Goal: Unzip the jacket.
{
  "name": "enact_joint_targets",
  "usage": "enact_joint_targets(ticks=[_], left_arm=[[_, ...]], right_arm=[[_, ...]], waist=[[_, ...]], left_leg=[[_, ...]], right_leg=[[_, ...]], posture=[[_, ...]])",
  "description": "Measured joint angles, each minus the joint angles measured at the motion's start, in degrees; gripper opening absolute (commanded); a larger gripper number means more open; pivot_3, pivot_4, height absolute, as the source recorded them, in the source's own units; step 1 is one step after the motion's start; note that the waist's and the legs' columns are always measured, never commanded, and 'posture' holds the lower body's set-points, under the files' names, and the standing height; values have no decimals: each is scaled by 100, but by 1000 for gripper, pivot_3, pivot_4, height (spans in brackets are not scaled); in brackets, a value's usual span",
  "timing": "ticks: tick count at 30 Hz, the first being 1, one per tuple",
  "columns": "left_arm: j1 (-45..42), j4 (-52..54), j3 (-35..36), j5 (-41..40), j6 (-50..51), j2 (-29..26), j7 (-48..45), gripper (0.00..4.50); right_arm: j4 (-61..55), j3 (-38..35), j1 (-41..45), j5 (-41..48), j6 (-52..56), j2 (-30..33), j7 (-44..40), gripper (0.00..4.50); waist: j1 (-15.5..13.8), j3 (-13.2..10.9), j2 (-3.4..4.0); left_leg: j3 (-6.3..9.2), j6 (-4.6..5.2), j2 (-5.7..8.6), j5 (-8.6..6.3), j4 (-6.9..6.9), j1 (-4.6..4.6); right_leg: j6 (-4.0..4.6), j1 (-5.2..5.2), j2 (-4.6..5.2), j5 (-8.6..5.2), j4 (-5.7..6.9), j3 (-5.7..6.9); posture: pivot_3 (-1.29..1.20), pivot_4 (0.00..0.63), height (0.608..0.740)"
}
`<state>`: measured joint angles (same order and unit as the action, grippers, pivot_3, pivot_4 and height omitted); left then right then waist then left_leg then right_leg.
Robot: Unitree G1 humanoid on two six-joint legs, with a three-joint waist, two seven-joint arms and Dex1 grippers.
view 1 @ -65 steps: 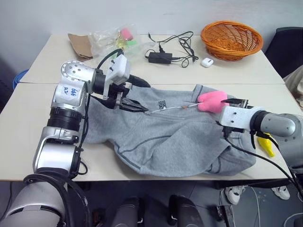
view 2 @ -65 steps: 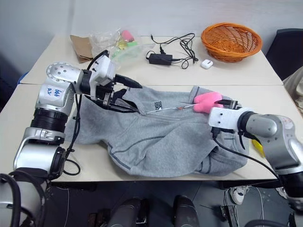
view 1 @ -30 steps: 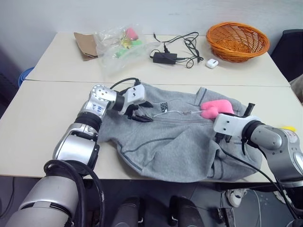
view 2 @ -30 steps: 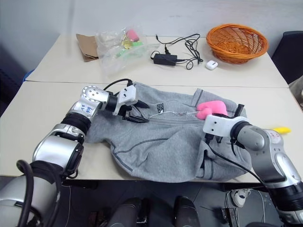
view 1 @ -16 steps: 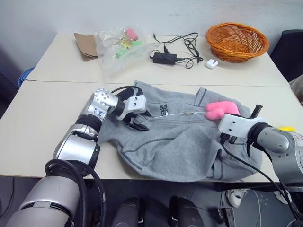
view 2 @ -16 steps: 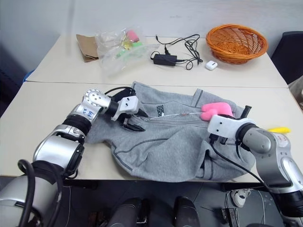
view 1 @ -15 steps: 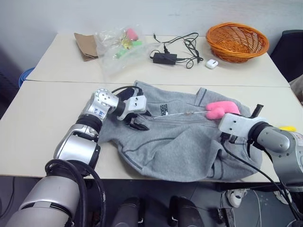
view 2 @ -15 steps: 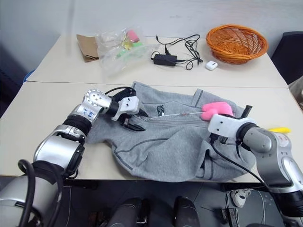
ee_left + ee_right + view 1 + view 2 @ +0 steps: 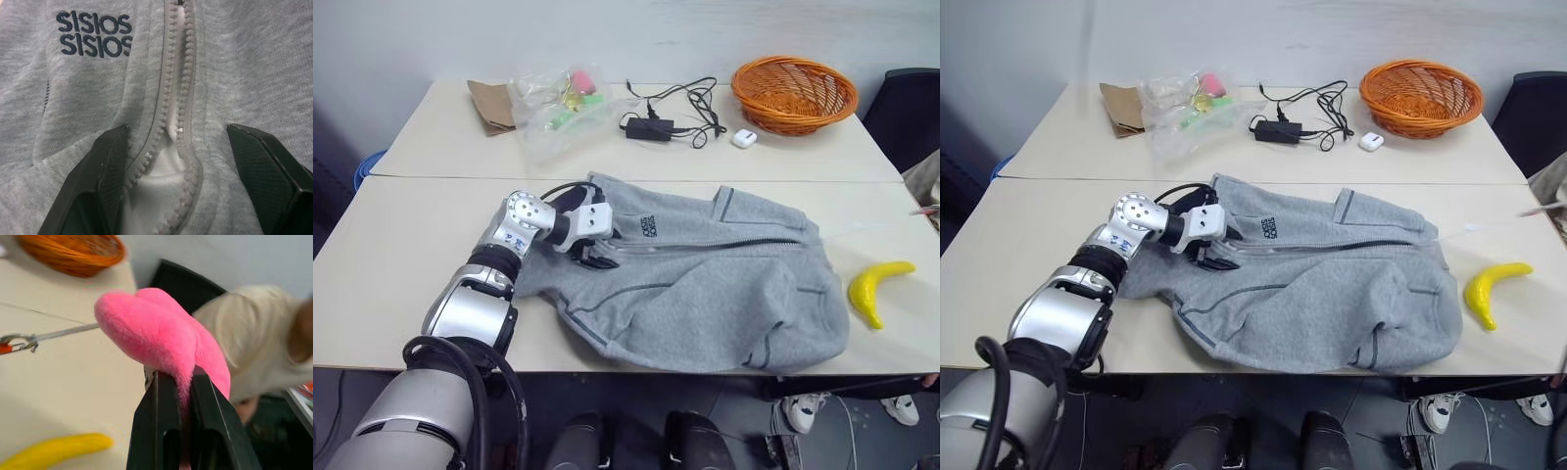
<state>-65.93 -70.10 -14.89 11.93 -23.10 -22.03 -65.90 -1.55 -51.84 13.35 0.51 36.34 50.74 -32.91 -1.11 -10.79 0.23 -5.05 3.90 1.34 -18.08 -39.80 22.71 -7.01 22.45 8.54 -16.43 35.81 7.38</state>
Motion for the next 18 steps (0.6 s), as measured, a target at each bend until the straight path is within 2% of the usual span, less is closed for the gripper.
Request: enact_joint_targets(ticks=[3,7,11,18], left_arm=[[87,18,46,-7,-9,-105,-22,3328],[141,38,57,-33,-10,-163,-41,3328],[162,59,75,-40,-9,-169,-35,3328],[215,146,94,-49,-9,-173,-5,3328]], right_arm=[[1174,-307,373,203,-185,613,169,0],[2681,-302,795,433,-705,1281,312,0],[3332,61,1120,641,-1067,1379,321,0],[3604,1039,1680,765,-1579,1500,475,0]], waist=[[59,8,13],[140,27,43],[151,28,45],[151,34,57]], left_leg=[[-36,0,-2,-2,40,-49],[-51,-2,-4,-1,62,-62],[-57,-2,-4,-1,62,-63],[-64,-5,-5,-3,62,-60]], right_leg=[[6,-11,8,-4,-24,-31],[6,-10,12,-4,-26,-51],[6,-7,13,-3,-30,-72],[6,1,15,-3,-30,-103]], posture=[[0,150,740],[0,150,740],[0,150,740],[0,150,740]])
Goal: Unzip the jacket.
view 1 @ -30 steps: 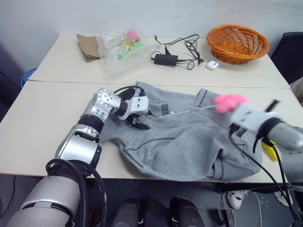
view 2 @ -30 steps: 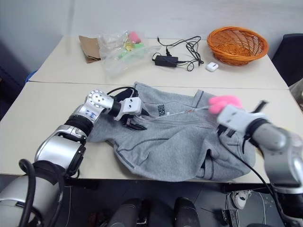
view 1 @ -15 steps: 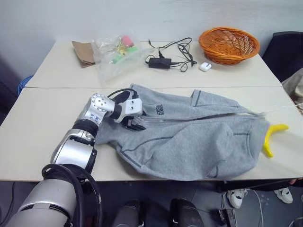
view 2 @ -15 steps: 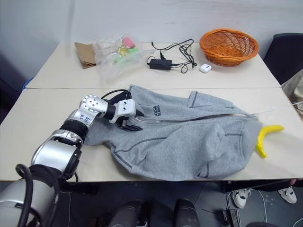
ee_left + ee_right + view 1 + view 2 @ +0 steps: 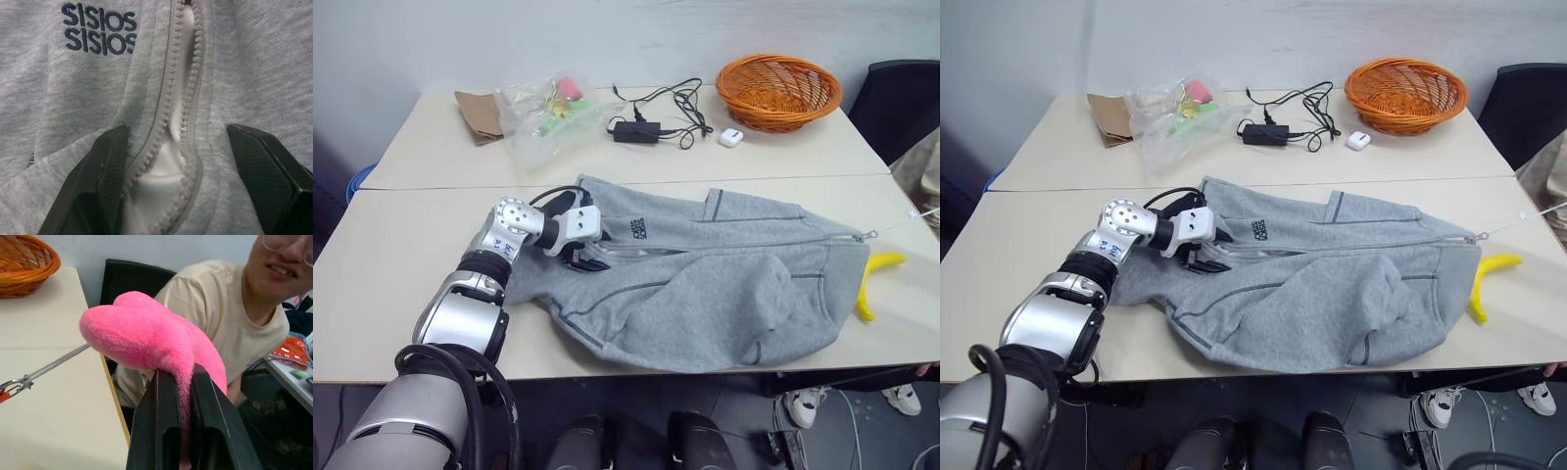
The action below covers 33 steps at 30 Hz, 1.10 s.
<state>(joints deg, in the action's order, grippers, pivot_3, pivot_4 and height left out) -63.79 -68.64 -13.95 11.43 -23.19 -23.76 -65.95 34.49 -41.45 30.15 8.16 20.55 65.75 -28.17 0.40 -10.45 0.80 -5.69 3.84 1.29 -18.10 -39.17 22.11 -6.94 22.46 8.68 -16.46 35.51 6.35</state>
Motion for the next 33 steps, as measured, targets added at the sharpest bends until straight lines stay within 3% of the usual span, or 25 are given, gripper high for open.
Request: enact_joint_targets(ticks=[5,9,11,14,17,19,22,27,31,33], left_arm=[[60,82,24,-32,-12,-19,23,3328],[97,96,44,-32,-10,-60,68,3328],[107,101,58,-37,-7,-76,69,3328],[146,123,151,-103,76,-143,-51,3328],[178,271,332,-385,534,-153,-540,3328],[220,611,491,-741,1218,-146,-1165,3746],[439,1561,697,-1358,2468,-361,-1966,4497],[817,3829,1195,-2660,5040,-1406,-2015,4500],[1231,5386,1644,-3606,6426,-2601,-2014,4500],[1696,5772,1849,-3911,6687,-3319,-2015,4500]], right_arm=[[1627,215,459,-41,-748,1169,95,0],[2042,584,942,26,-1054,1323,-89,0],[1981,795,1001,45,-1056,1105,-182,0],[1168,1056,870,450,-624,266,-667,0],[-760,1536,350,1321,595,-840,-1179,0],[-2020,2136,125,1779,1449,-1240,-1381,610],[-2850,2420,128,2059,2156,-1213,-1545,1532],[-3011,2510,-314,2109,2581,-333,-2142,3172],[-3111,1619,-1558,2146,2600,625,-3393,4469],[-3149,776,-2316,2067,2558,930,-4244,4469]], waist=[[-27,1,5],[41,1,4],[67,1,4],[109,4,2],[124,5,5],[99,-4,19],[-32,-11,16],[-130,-26,-1],[-167,-27,2],[-156,-30,1]], left_leg=[[3,-5,-3,-4,9,6],[7,-14,-15,-15,9,0],[8,-16,-17,-16,9,0],[8,-17,-22,-14,7,-2],[2,-22,-31,-12,1,18],[3,-19,-25,-7,0,50],[13,-2,-10,0,-32,136],[50,39,7,-18,-96,198],[45,53,15,-14,-96,189],[38,52,14,-15,-84,174]], right_leg=[[5,3,12,-3,-20,-4],[6,-12,10,1,-38,4],[6,-12,6,1,-37,5],[5,-14,-4,3,-35,10],[7,15,-19,2,10,21],[11,48,-41,-1,17,49],[11,118,-36,-1,30,63],[-18,117,-24,15,10,74],[-50,97,-20,34,-15,66],[-50,89,-22,34,-16,63]], posture=[[0,150,740],[0,150,740],[0,150,740],[0,150,740],[0,150,740],[0,150,740],[0,150,740],[0,150,740],[0,150,740],[0,150,740]])
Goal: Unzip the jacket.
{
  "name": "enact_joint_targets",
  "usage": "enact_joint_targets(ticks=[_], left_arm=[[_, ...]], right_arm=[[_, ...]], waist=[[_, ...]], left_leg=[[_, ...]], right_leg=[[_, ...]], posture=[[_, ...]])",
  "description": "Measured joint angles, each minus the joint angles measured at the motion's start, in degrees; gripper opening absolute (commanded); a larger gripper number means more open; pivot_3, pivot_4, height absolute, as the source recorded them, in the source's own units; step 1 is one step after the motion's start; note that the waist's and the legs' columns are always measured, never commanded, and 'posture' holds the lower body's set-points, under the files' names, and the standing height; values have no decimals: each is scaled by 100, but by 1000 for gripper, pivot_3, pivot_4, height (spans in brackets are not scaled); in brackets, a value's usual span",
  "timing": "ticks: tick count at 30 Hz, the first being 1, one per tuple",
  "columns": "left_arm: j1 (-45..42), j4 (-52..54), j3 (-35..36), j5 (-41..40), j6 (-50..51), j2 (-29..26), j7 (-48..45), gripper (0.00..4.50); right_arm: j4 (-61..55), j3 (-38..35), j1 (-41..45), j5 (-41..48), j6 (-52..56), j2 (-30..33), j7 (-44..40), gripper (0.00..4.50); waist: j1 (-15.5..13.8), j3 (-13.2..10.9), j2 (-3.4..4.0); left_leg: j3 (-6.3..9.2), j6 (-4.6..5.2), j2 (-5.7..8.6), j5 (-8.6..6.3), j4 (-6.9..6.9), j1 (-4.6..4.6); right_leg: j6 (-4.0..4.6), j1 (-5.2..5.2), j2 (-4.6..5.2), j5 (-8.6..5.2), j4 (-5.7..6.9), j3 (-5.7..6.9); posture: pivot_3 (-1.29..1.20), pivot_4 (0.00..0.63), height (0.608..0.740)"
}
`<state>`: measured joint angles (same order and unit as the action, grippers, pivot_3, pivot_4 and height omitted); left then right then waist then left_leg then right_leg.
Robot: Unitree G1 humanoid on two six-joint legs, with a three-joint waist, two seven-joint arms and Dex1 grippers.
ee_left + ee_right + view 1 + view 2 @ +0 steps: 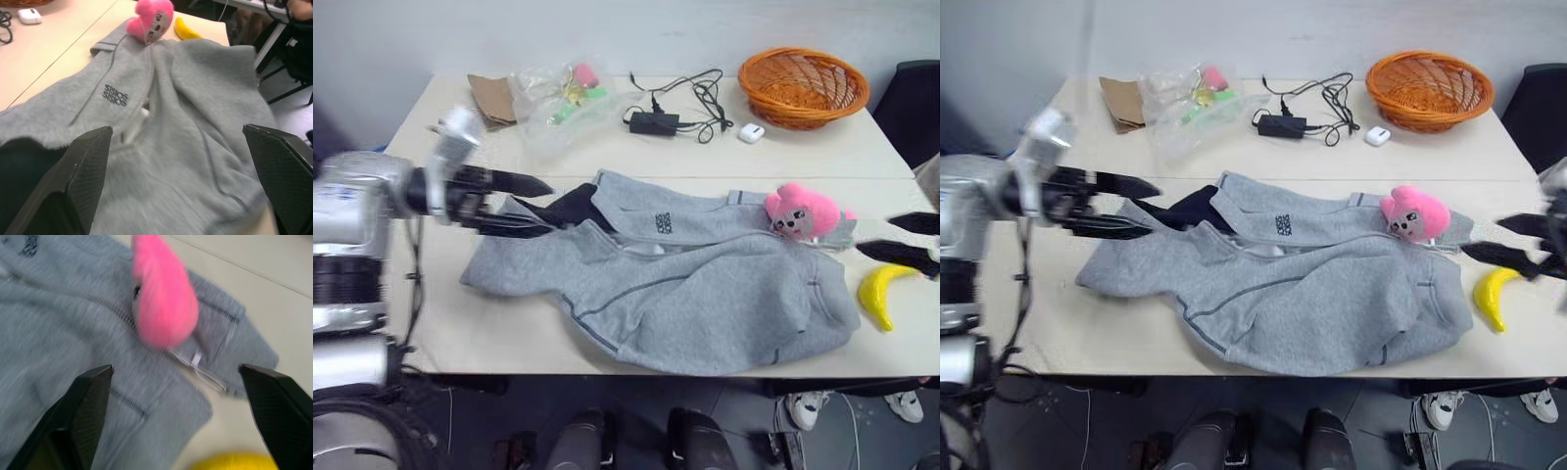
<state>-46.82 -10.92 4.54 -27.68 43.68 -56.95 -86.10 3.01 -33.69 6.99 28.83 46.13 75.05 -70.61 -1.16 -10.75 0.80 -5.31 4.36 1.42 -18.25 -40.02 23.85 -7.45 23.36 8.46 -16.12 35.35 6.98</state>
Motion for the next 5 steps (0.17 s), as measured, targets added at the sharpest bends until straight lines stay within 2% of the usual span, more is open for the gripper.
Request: enact_joint_targets(ticks=[1,3,5], left_arm=[[424,117,173,-135,37,-566,0,4500],[928,187,418,-289,-4,-1128,0,4500],[1551,192,747,-466,-76,-1695,0,4500]], right_arm=[[59,-658,-470,-159,-20,121,-532,4469],[194,-1546,-1056,-430,-99,148,-1162,4469],[219,-2498,-1950,-545,-116,162,-1696,4469]], waist=[[15,-5,-2],[51,-9,-8],[66,-9,-15]], left_leg=[[-7,-6,-4,-3,14,-32],[-8,-20,-14,-17,49,-97],[-4,-53,-17,-53,70,-124]], right_leg=[[1,-20,-3,-1,-5,-9],[3,-85,-7,-2,-67,-4],[4,-101,18,-2,-84,-50]], posture=[[0,150,740],[0,150,740],[0,150,740]])
